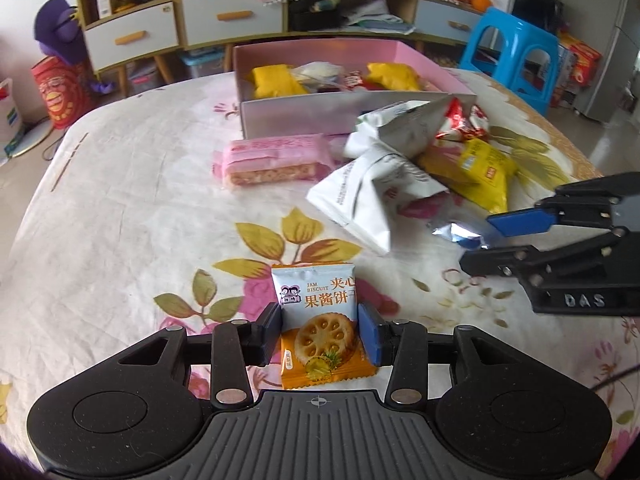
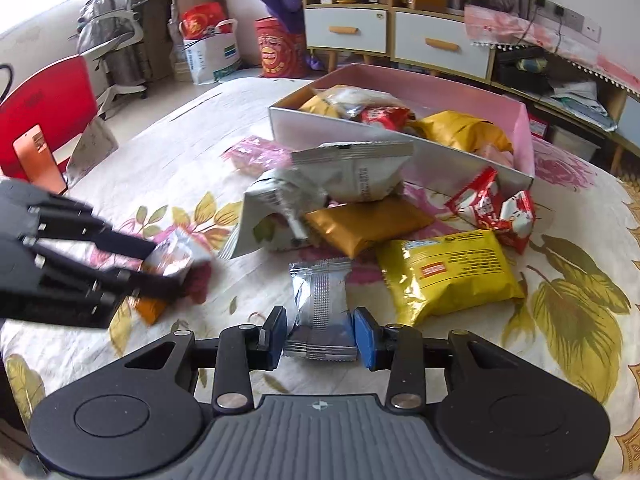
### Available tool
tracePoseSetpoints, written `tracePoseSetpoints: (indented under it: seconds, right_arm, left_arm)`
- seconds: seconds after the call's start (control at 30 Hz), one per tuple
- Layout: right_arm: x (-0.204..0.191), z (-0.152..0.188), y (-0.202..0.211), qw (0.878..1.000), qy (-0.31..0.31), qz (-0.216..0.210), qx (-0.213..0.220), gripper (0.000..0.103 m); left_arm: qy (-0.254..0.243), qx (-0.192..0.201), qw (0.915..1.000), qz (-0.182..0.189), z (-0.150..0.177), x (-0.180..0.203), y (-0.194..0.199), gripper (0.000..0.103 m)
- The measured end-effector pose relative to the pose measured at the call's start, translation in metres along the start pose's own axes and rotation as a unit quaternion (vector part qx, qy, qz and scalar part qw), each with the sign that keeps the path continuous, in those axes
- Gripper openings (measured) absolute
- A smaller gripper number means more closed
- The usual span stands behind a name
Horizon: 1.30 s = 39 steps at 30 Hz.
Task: Organize snacks
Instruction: 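Grasp the silver foil packet with the right tool while the left tool holds the biscuit packet, then carry the biscuit packet with the left tool to the box while the right tool carries the silver packet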
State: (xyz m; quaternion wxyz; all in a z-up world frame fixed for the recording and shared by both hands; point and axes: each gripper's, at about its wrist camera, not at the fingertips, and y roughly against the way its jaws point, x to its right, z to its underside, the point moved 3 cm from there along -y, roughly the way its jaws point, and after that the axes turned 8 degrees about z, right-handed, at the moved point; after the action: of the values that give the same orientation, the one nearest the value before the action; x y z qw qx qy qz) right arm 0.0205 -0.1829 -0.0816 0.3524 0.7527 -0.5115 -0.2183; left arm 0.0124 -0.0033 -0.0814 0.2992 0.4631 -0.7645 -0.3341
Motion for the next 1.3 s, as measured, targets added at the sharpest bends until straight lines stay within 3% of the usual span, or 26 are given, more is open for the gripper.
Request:
tracePoseSetpoints:
  seconds: [0.1,0.27,0.37,0.5,1.03,1.1,1.23,1.3]
  right_arm:
    - [-0.003,0.001,0.000,1.000,0.005,0.003,0.005,0.042]
    - [-0.005,0.001,-0.001,1.000,0.014,0.010,0.013,0.043]
    - [-0.004,0.000,-0.001,1.000,0.015,0.012,0.016,0.038]
    - [-0.009,-0.001,0.000,0.999,0.029,0.011,0.020,0.023]
    - [-0.019,-0.012,0.017,0.998,0.052,0.007,0.042,0.019]
    - [-0.021,-0.014,0.018,0.997,0.057,0.007,0.041,0.001]
    - [-0.023,-0.015,0.015,0.997,0.067,0.005,0.035,0.001]
    - [-0.022,-0.013,0.013,0.998,0.063,0.002,0.028,0.007]
  left_arm:
    - [-0.008,0.005,1.0000,-0.003,0.002,0.001,0.000,0.042]
    - [-0.016,0.008,0.9998,-0.008,0.003,0.004,0.000,0.043]
    - [-0.018,0.009,0.9998,-0.008,0.003,0.004,0.000,0.042]
    - [-0.016,0.008,0.9998,-0.005,0.002,0.004,0.000,0.039]
    - [-0.003,0.029,0.9996,-0.001,-0.013,-0.001,0.015,0.037]
    - [-0.003,0.033,0.9995,-0.002,-0.017,-0.002,0.016,0.037]
    - [0.001,0.035,0.9994,-0.004,-0.021,-0.004,0.017,0.037]
    - [0.001,0.032,0.9995,-0.006,-0.021,-0.005,0.016,0.037]
